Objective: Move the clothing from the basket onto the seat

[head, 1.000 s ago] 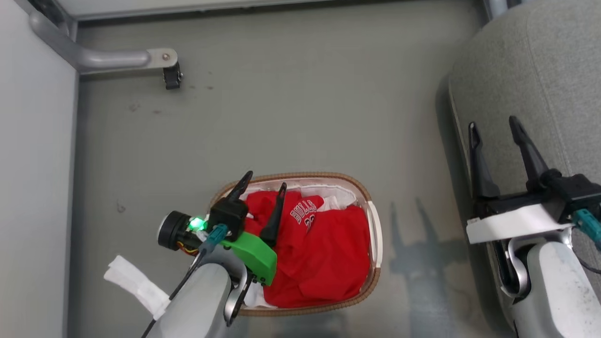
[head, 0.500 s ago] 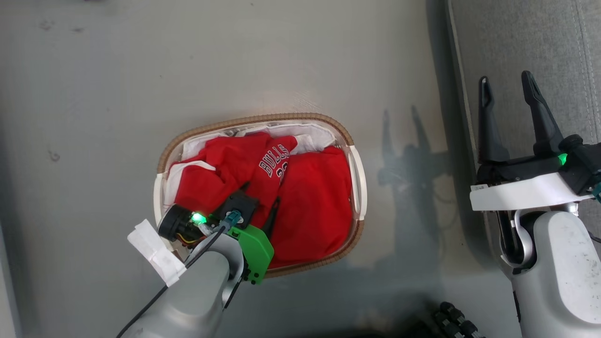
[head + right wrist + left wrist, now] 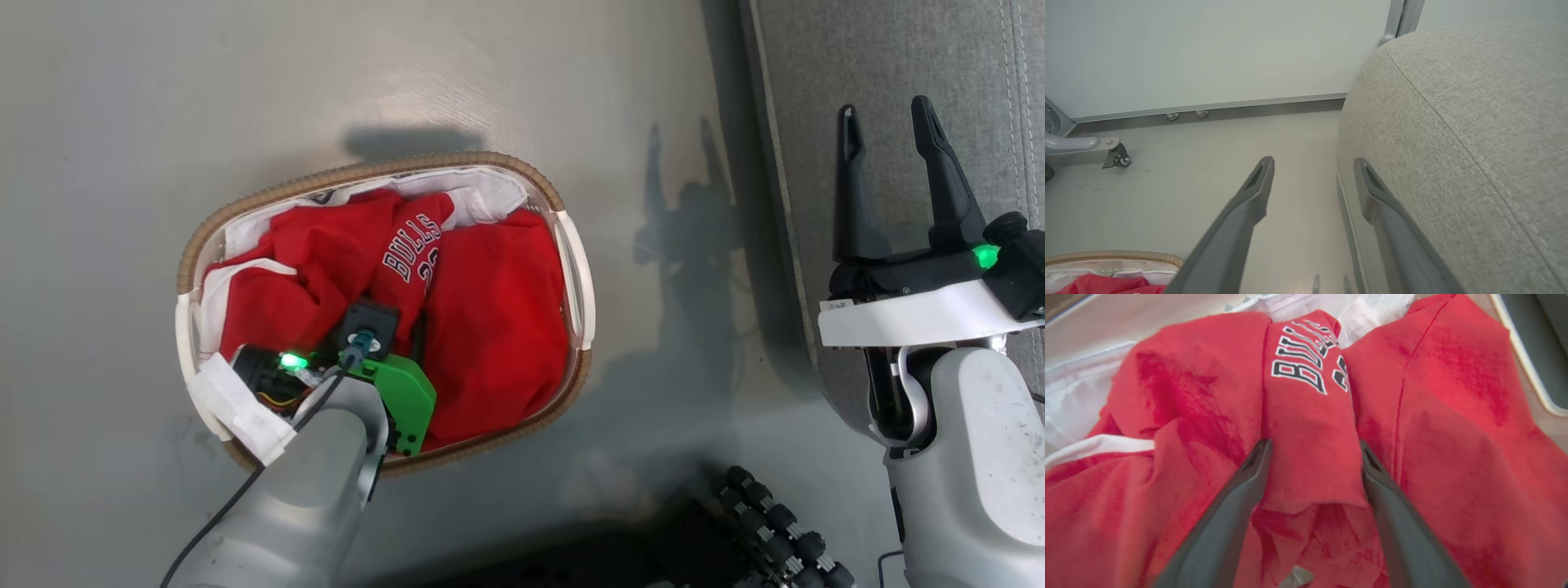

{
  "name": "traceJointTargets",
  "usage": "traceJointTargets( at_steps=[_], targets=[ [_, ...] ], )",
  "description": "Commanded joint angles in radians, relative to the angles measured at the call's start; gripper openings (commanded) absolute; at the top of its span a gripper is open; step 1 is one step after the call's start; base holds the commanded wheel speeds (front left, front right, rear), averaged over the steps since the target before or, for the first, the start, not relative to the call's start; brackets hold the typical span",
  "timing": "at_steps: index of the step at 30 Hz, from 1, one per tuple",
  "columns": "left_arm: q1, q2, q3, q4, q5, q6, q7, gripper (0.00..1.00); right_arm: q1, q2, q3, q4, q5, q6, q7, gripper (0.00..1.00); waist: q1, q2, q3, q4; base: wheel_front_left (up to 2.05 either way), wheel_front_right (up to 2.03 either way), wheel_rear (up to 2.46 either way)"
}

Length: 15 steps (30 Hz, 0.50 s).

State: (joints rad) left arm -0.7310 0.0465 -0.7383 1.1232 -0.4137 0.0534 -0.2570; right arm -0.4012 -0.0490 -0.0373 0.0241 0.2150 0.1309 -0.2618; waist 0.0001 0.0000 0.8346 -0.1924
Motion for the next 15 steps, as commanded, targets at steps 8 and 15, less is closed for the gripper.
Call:
traceJointTargets(
  at_steps=[8,15],
  targets=[
    [-0.041,0.015,0.041,0.022,-0.012,0.038,-0.009,0.47,-0.016,-0.003,0.013,0.006,0.023,0.000,-0.005,1.00,-0.0001,0.0000,0.025,-0.012,0.00,0.00,0.00],
    [-0.009,0.014,0.055,-0.021,-0.004,0.019,-0.009,0.00,-0.004,-0.003,0.012,0.026,0.017,0.000,-0.005,1.00,-0.0001,0.0000,-0.013,-0.002,0.00,0.00,0.00]
  ],
)
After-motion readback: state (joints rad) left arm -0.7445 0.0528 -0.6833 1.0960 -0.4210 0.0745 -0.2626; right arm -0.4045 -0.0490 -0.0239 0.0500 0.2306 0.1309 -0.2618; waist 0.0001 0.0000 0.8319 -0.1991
